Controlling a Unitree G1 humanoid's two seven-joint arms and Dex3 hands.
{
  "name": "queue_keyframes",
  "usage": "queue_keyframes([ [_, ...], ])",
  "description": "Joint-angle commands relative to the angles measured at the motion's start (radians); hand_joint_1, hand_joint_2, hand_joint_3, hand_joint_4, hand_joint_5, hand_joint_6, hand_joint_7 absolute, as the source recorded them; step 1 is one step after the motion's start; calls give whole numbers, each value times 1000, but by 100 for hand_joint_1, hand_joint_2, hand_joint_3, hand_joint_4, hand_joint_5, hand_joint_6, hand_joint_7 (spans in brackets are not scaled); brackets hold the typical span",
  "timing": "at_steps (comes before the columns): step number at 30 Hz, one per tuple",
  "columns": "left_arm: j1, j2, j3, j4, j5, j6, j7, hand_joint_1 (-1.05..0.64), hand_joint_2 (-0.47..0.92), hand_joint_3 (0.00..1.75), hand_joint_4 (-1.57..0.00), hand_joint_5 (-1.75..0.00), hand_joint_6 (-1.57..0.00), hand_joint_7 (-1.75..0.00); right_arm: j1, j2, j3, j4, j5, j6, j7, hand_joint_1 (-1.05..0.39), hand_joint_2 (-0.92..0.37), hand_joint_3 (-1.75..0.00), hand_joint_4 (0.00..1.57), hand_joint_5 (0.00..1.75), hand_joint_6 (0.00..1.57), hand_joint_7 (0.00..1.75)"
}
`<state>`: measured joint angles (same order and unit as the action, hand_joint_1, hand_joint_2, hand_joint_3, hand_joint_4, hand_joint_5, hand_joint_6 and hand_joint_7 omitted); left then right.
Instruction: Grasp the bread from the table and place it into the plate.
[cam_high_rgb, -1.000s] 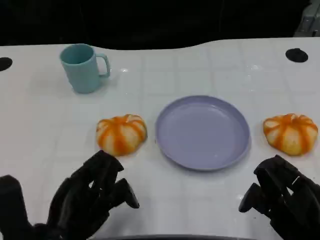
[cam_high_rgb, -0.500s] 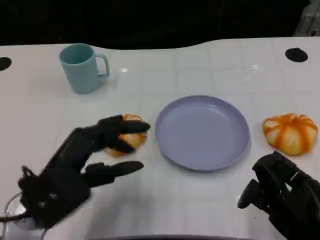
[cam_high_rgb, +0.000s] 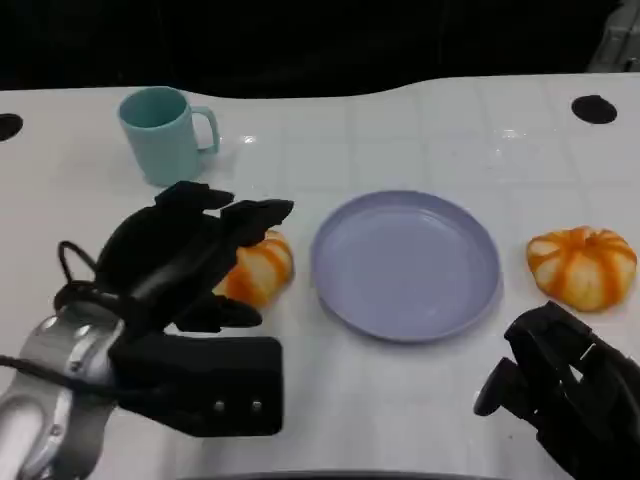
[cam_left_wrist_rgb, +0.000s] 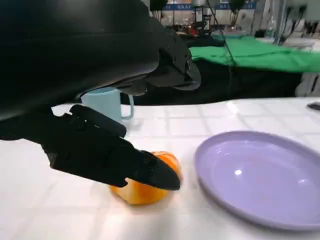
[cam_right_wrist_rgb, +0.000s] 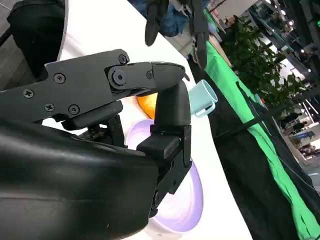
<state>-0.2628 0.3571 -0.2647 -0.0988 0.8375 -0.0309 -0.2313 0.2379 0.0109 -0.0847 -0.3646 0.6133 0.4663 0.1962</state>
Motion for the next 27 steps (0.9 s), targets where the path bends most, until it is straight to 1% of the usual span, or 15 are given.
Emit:
queue_keyframes([
  [1,-40,13,-35,30,46,54,-26,-37,76,0,0,-34,-26,0,-1,-5,-3,-4,-3,-6,-2,-52,-91,-26,65,175,51,160],
  [2,-41,14,-38,30,46,58,-25,-36,76,0,0,-34,-26,0,-1,-5,-3,-4,-3,-6,-2,-52,-91,-26,65,175,51,160],
  [3,-65,3,-52,66,52,74,-32,-36,76,0,0,-34,-26,0,1,-7,-3,-5,-2,-7,0,-52,-91,-26,65,175,51,160],
  [4,-84,-5,-64,93,57,87,-37,-28,73,1,0,-30,-26,-1,2,-8,-3,-5,-2,-7,2,-52,-91,-26,64,175,51,159],
  [7,-136,-25,-92,170,54,118,-56,-22,72,1,0,-23,-25,-1,4,-9,-4,-8,-1,-7,3,-51,-92,-26,64,175,51,159],
  [9,-182,-43,-122,248,73,143,-49,-24,70,0,-2,-22,-26,-1,6,-9,-5,-7,2,-10,8,-51,-92,-26,64,175,50,158],
  [12,-248,-65,-164,358,90,182,-59,-29,70,1,0,-20,-23,0,11,-9,-5,-11,4,-9,8,-51,-91,-26,63,175,50,158],
  [13,-260,-68,-172,378,89,189,-59,-31,71,1,0,-19,-22,0,12,-9,-5,-12,4,-10,8,-51,-91,-25,63,175,50,158],
  [16,-330,-103,-195,525,73,195,-36,-33,69,0,-1,-19,-22,0,14,-13,-3,-11,-3,-17,13,-52,-91,-25,63,175,50,158],
  [19,-388,-137,-211,658,54,185,0,-32,69,0,-1,-19,-21,0,16,-17,-4,-11,-5,-21,19,-53,-91,-25,64,175,51,157],
  [21,-410,-144,-223,706,46,177,25,-33,69,0,-1,-20,-21,0,17,-17,-4,-12,-4,-20,18,-52,-92,-24,63,175,51,157],
  [27,-500,-191,-242,948,5,124,125,-33,72,1,0,-18,-20,0,21,-20,-5,-7,-5,-33,35,-52,-92,-25,62,175,49,156],
])
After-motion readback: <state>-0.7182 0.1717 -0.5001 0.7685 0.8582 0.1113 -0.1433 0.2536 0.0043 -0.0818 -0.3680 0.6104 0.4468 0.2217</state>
